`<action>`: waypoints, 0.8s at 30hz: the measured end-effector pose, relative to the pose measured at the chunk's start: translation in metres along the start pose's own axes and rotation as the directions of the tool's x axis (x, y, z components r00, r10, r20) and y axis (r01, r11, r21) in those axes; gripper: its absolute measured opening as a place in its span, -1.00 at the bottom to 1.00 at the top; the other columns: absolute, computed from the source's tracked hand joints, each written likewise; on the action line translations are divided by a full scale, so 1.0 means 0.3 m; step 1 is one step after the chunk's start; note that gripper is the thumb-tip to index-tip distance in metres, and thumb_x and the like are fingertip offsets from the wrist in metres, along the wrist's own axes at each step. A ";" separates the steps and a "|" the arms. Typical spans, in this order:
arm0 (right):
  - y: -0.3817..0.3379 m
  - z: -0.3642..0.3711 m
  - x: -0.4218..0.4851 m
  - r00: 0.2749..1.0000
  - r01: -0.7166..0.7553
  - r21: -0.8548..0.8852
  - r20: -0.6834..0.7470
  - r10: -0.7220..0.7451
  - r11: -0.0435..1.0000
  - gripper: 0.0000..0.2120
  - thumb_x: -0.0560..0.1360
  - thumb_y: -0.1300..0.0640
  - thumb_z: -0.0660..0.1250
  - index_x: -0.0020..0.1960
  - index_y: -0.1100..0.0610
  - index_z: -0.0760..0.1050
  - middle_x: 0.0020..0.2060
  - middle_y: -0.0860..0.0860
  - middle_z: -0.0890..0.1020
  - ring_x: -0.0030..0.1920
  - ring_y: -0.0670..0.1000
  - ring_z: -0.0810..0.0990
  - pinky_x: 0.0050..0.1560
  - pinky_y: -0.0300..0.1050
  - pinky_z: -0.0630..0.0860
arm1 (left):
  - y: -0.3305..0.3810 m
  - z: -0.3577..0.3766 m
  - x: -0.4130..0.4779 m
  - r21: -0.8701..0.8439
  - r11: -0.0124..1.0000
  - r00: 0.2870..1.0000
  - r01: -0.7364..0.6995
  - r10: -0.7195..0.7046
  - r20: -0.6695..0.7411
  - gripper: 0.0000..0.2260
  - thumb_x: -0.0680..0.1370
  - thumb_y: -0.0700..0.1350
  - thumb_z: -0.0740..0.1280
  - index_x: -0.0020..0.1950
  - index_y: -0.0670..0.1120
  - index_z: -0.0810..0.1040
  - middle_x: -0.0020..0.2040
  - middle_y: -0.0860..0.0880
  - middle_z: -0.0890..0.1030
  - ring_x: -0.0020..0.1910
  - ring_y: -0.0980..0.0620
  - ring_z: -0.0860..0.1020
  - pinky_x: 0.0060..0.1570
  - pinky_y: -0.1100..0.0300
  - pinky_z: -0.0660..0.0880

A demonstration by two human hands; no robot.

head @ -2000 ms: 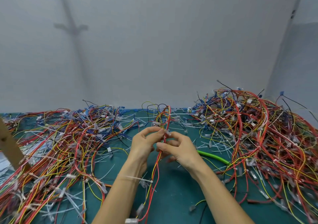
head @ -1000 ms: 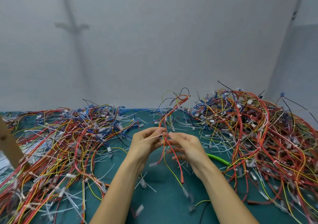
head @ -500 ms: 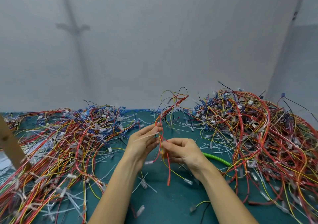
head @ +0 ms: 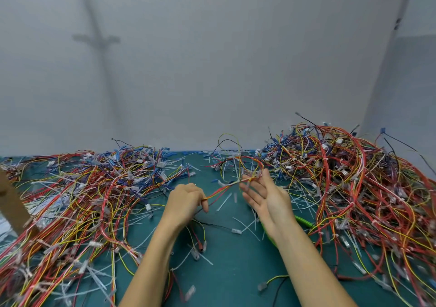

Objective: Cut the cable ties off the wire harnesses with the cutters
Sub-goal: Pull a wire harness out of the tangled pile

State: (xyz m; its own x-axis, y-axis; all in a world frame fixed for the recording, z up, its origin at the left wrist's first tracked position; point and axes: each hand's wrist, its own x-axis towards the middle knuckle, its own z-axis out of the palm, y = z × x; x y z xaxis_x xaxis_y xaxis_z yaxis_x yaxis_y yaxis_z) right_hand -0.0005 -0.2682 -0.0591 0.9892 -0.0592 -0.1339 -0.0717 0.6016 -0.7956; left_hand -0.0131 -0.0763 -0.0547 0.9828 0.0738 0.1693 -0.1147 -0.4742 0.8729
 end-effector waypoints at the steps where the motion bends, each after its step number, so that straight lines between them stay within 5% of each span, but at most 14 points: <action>1: 0.004 -0.004 0.001 1.000 -0.015 -0.014 -0.026 0.014 1.000 -0.73 0.58 0.04 0.31 0.10 0.24 0.57 -0.13 0.08 0.74 -0.26 -0.02 0.70 -0.21 -0.18 0.58 | -0.002 0.003 0.004 0.066 0.998 0.998 -0.001 -0.003 0.061 -0.76 0.19 -0.10 0.14 -0.59 0.03 0.57 -0.35 -0.04 0.54 -0.32 0.13 0.44 -0.14 0.15 0.33; 3: 0.008 -0.013 0.003 0.998 -0.025 -0.047 -0.060 0.023 0.999 -0.86 0.56 0.18 0.34 0.07 0.20 0.61 -0.26 0.01 0.73 -0.39 -0.11 0.63 -0.29 -0.24 0.51 | -0.008 0.008 0.021 0.070 0.996 0.986 0.047 -0.057 0.154 -0.75 0.24 -0.12 0.16 -0.54 0.00 0.59 -0.41 0.05 0.55 -0.29 0.15 0.45 -0.13 0.15 0.38; 6: -0.002 -0.019 0.002 0.999 0.008 -0.091 0.042 -0.004 0.996 -0.87 0.54 0.30 0.32 -0.01 0.15 0.62 -0.30 0.01 0.71 -0.39 -0.12 0.62 -0.31 -0.29 0.48 | -0.012 0.019 0.039 -0.148 0.977 0.978 0.151 -0.127 0.163 -0.70 0.38 -0.11 0.14 -0.28 -0.08 0.68 -0.34 0.04 0.65 -0.19 0.04 0.52 -0.04 0.20 0.47; 11: 0.010 0.000 -0.018 0.956 0.224 -0.390 0.264 -0.125 0.893 -0.78 0.45 0.41 0.40 -0.13 0.11 0.69 -0.21 0.01 0.73 -0.21 -0.14 0.68 -0.14 -0.33 0.57 | 0.005 0.030 0.012 -0.102 0.991 0.967 -0.091 0.063 -0.246 -0.66 0.53 0.07 0.14 -0.23 0.06 0.69 -0.22 0.18 0.69 -0.28 0.19 0.61 -0.17 0.16 0.46; 16: 0.058 0.000 -0.003 0.857 0.496 -0.685 0.484 -0.176 0.533 -0.77 0.39 0.38 0.49 -0.06 0.10 0.72 -0.17 -0.08 0.72 -0.11 -0.22 0.64 0.01 -0.36 0.50 | 0.047 0.041 0.031 -0.467 0.876 0.981 0.124 -0.179 -0.076 -0.62 0.65 0.04 0.16 -0.09 -0.12 0.68 -0.17 -0.06 0.73 -0.10 0.01 0.68 -0.02 0.19 0.54; 20: 0.089 -0.010 -0.004 0.772 0.634 -0.739 0.624 -0.126 0.228 -0.72 0.43 0.27 0.49 -0.01 -0.10 0.70 -0.11 -0.09 0.70 0.02 -0.16 0.54 0.08 -0.39 0.40 | 0.037 0.041 0.013 -0.427 0.871 0.965 0.244 -0.260 0.020 -0.68 0.52 0.19 0.32 -0.10 -0.04 0.70 -0.15 0.02 0.73 -0.12 0.20 0.65 -0.05 0.27 0.43; 24: 0.092 0.000 0.000 0.741 0.667 -0.742 0.670 -0.050 -0.069 -0.73 0.48 0.17 0.43 0.04 -0.18 0.68 -0.02 -0.16 0.64 0.07 -0.04 0.45 0.14 -0.13 0.35 | 0.035 0.049 0.003 -0.439 0.882 0.975 0.170 -0.215 -0.055 -0.84 0.50 -0.06 0.45 -0.16 -0.14 0.70 -0.19 -0.05 0.71 -0.16 0.10 0.60 -0.06 0.23 0.47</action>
State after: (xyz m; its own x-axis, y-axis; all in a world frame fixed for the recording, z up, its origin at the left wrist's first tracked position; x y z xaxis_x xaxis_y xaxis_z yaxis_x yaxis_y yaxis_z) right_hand -0.0025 -0.2516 -0.0809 0.8218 0.4600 0.3363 0.5697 -0.6722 -0.4728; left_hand -0.0112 -0.0941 -0.0521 0.9750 0.2220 0.0025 0.0022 -0.0209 0.9998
